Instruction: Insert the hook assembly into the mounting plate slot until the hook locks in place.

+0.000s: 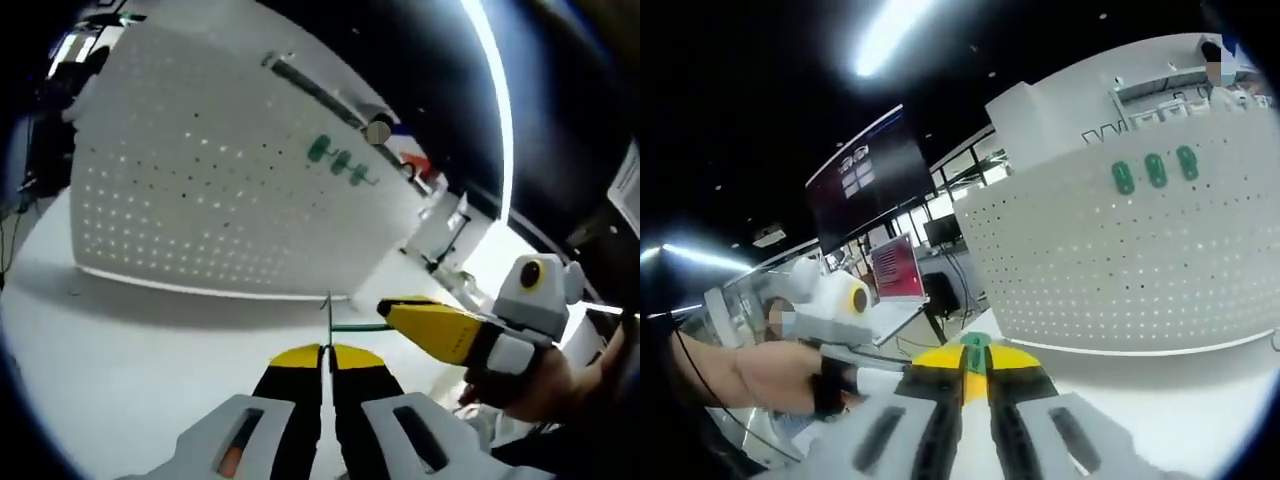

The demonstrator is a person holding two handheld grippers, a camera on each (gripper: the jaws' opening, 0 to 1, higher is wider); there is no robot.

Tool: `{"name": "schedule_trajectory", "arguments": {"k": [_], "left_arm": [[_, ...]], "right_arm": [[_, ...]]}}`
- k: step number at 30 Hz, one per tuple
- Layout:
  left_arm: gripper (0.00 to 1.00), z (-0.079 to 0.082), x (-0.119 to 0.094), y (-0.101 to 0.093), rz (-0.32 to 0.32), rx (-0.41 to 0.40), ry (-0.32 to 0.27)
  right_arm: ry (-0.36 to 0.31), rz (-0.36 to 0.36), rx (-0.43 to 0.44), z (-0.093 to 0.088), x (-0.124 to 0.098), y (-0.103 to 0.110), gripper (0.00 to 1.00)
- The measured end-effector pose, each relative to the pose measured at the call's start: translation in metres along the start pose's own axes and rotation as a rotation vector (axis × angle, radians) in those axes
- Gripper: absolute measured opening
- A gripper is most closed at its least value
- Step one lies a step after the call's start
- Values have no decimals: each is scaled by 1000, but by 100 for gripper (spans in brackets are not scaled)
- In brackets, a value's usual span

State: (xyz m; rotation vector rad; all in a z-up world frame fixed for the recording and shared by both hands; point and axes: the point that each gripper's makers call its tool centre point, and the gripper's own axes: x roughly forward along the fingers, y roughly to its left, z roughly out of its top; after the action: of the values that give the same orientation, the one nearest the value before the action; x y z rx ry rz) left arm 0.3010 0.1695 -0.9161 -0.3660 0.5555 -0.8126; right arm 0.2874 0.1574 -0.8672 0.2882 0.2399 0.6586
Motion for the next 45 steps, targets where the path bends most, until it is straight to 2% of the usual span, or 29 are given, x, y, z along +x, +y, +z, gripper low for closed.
{"name": "schedule_trajectory", "arguments": {"k": [3,8,13,20,30,45], "left_arm": [[1,8,-2,6,30,29,-27],[2,10,0,1,54,150,-8],[2,8,3,-14,35,252,-3],[2,13,4,-25,3,350,-37],[2,18,3,-27,0,339,-74],[3,18,1,-26,-9,361,-61]], "right_arm": [[17,18,10,0,-2,1,8],[12,25,26,0,-1,3,8],[13,21,43,-1,2,3,9],[20,22,36,-3,2,4,7],[-13,14,63,3,3,-1,2],[-17,20,63,3,3,1,1]]}}
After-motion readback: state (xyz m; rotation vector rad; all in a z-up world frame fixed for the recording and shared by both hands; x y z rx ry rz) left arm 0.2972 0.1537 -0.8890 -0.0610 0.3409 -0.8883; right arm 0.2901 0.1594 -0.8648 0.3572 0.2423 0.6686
